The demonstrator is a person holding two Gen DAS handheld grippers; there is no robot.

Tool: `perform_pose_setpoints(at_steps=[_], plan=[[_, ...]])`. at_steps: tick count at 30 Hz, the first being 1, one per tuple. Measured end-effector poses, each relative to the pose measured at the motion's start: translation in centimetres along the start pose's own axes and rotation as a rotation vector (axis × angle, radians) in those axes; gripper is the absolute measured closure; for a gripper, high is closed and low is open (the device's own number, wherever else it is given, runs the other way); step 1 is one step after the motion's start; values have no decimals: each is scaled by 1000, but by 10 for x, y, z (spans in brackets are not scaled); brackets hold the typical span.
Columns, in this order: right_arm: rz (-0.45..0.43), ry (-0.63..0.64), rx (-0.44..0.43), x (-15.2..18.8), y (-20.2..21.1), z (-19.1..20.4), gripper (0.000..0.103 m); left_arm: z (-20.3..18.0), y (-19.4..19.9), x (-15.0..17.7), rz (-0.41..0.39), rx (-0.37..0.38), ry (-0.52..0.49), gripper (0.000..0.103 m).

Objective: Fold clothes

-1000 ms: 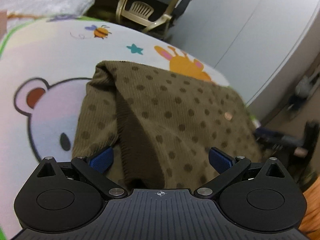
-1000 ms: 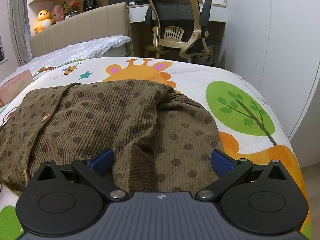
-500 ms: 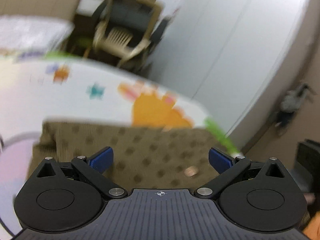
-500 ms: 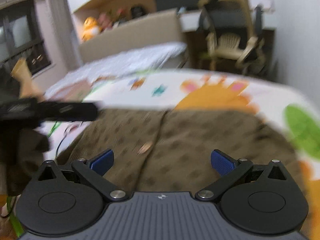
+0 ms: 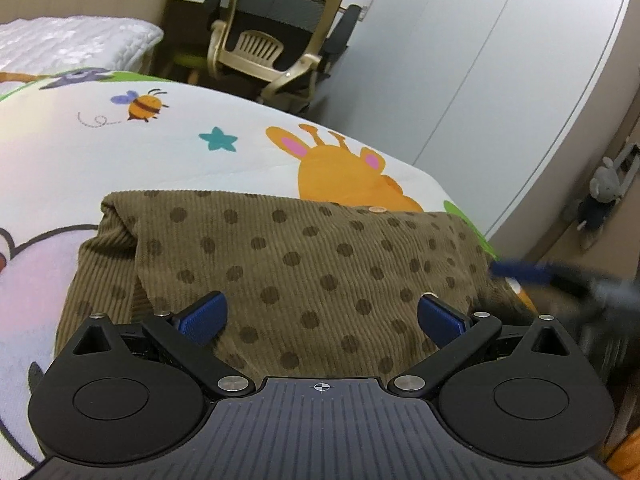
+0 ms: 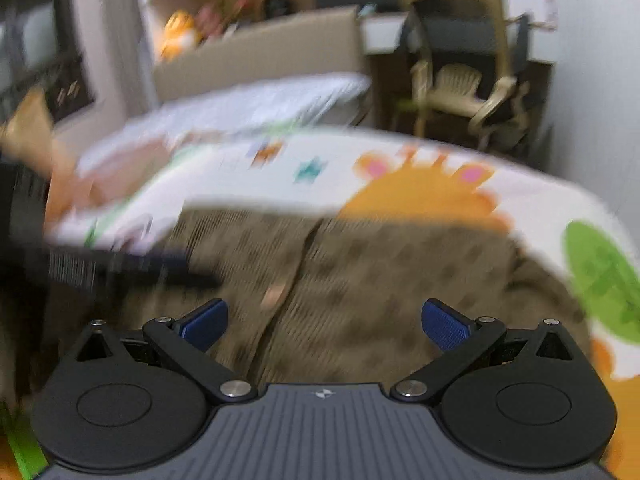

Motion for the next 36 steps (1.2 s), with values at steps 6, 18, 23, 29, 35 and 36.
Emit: perform_pose_setpoints(at_steps=[6, 18, 23, 29, 35, 36], plan=[[91, -111, 119, -3, -38, -29, 0, 1, 0, 2, 0, 17, 7, 0], [72, -80, 160, 18, -51, -23, 0, -3, 8, 14, 30, 38, -62, 0], [51, -75, 164, 19, -51, -22, 0, 5, 32, 21, 43, 26, -33, 0], [47, -70, 161, 19, -51, -21, 0, 40, 71, 32, 24, -149, 15, 2], [42, -67, 165, 20, -50, -20, 0, 68, 87, 45, 19, -221, 123, 16], [41, -68, 165, 20, -50, -20, 0, 68, 87, 45, 18, -220, 130, 16]])
Point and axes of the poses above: each gripper's, at about its wrist camera, not at the fingertips, and y roughly against the way its jaws point, z to its left, x to its underside, the point moved 7 cm from there along -y, roughly the way its jaws point, and after that the axes turned 1 degree about z, right-handed, at the moved point
